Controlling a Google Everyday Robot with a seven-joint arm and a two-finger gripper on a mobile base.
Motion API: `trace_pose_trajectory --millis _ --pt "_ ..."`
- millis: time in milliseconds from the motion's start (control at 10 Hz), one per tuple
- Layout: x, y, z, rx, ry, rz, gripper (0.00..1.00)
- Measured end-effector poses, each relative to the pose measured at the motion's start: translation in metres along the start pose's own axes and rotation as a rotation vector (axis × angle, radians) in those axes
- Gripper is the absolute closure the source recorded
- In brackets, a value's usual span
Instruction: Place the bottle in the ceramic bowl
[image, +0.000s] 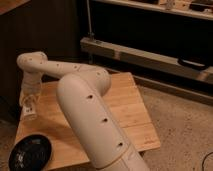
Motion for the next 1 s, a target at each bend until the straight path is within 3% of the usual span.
trace_pose_trajectory --millis 300,800,1000 --pt "0.034 0.000 -0.020 -0.075 -0.027 -0.105 1.00" --pt "0.084 0.018 -0.028 -0.219 0.000 -0.265 1.00" --pt "0.103 0.026 -0.030 -0.275 0.019 -0.369 1.00"
